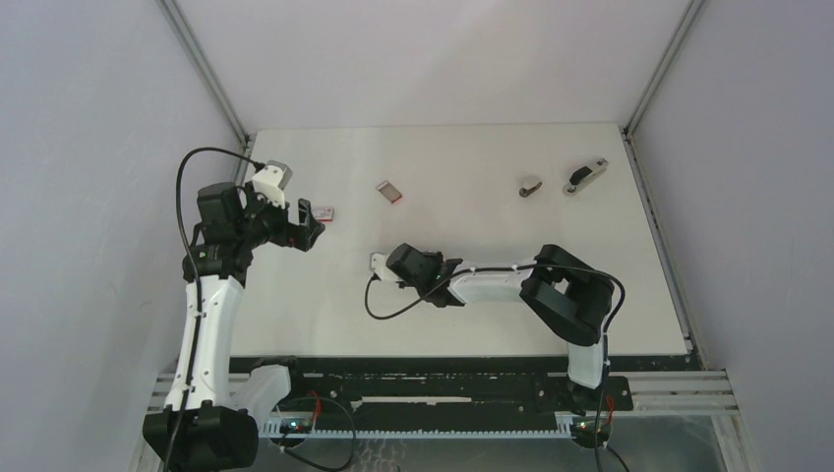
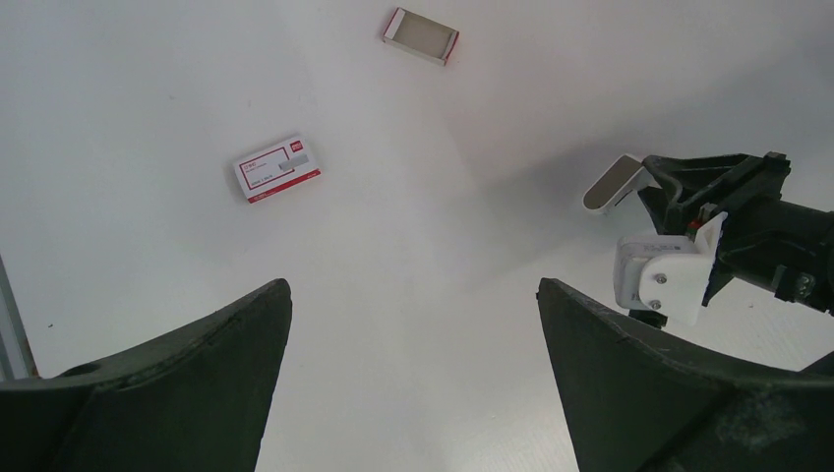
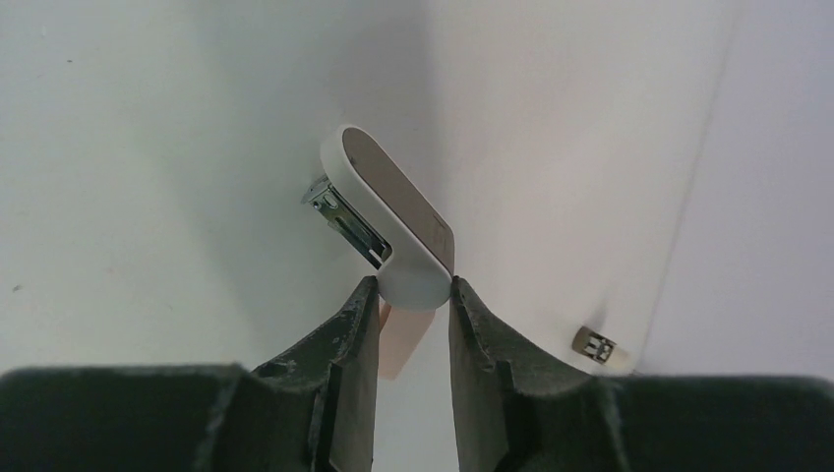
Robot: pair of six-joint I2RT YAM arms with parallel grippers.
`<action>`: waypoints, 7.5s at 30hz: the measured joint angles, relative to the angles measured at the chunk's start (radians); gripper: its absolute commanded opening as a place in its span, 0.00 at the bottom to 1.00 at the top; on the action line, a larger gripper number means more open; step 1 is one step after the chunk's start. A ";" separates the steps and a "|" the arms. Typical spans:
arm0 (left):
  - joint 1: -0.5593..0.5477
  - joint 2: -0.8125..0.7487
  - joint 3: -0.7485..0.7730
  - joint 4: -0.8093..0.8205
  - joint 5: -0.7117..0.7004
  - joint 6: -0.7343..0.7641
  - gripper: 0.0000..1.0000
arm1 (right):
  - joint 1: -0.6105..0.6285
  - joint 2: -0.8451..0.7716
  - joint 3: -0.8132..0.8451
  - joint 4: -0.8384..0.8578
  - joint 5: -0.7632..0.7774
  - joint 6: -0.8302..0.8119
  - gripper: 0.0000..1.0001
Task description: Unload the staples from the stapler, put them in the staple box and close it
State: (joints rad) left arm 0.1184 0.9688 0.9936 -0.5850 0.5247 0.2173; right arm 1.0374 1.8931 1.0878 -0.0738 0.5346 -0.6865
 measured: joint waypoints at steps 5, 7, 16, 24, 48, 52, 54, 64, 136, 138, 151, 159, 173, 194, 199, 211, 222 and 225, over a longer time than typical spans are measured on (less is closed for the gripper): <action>0.000 0.000 0.000 0.000 0.000 0.000 0.99 | -0.022 -0.001 0.050 -0.095 -0.064 0.064 0.22; 0.000 0.000 0.000 0.000 0.000 0.000 0.99 | -0.030 -0.003 0.051 -0.110 -0.082 0.085 0.25; 0.000 0.000 0.000 0.000 0.000 0.000 0.99 | -0.084 -0.010 0.179 -0.322 -0.267 0.193 0.49; 0.000 0.000 0.000 0.000 0.000 0.000 0.99 | -0.088 0.006 0.202 -0.392 -0.308 0.209 0.61; 0.000 0.000 0.000 0.000 0.000 0.000 0.99 | -0.301 0.007 0.211 -0.507 -0.655 0.396 0.48; 0.000 0.000 0.000 0.000 0.000 0.000 0.99 | -0.285 0.007 0.211 -0.506 -0.653 0.395 0.41; 0.000 0.000 0.000 0.000 0.000 0.000 0.99 | -0.276 0.008 0.211 -0.503 -0.635 0.395 0.38; 0.000 0.000 -0.002 0.001 0.000 0.000 0.99 | -0.236 0.051 0.213 -0.443 -0.499 0.384 0.02; -0.324 0.395 -0.087 0.361 -0.251 -0.151 1.00 | -0.038 -0.070 -0.303 0.470 0.064 -0.079 0.00; -0.275 0.369 -0.087 0.359 -0.248 -0.156 1.00 | -0.029 -0.079 -0.307 0.512 0.083 -0.096 0.00; -0.213 0.237 -0.090 0.381 -0.229 -0.159 1.00 | 0.005 -0.049 -0.303 0.669 0.166 -0.156 0.00; -0.210 0.237 -0.090 0.381 -0.223 -0.166 1.00 | -0.008 -0.066 -0.306 0.580 0.147 -0.141 0.00; -0.209 0.237 -0.097 0.385 -0.206 -0.174 1.00 | -0.036 0.053 -0.231 0.462 0.184 -0.095 0.00; -0.208 0.232 -0.098 0.389 -0.198 -0.182 1.00 | -0.055 0.007 -0.157 0.233 0.109 0.059 0.00; -0.208 0.231 -0.098 0.389 -0.197 -0.182 1.00 | -0.060 0.005 -0.134 0.201 0.101 0.082 0.00; -0.208 0.230 -0.098 0.389 -0.195 -0.182 1.00 | -0.148 -0.085 -0.041 0.037 -0.024 0.249 0.00; -0.208 0.231 -0.098 0.389 -0.158 -0.182 1.00 | -0.211 -0.126 0.026 -0.159 -0.243 0.393 0.00; -0.214 0.243 -0.098 0.392 -0.143 -0.182 1.00 | -0.270 -0.116 0.099 -0.246 -0.332 0.452 0.00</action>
State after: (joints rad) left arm -0.0952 1.2118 0.8955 -0.1932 0.3813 0.0349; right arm 0.7670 1.7767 1.1866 -0.3202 0.2031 -0.2348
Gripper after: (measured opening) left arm 0.996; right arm 0.106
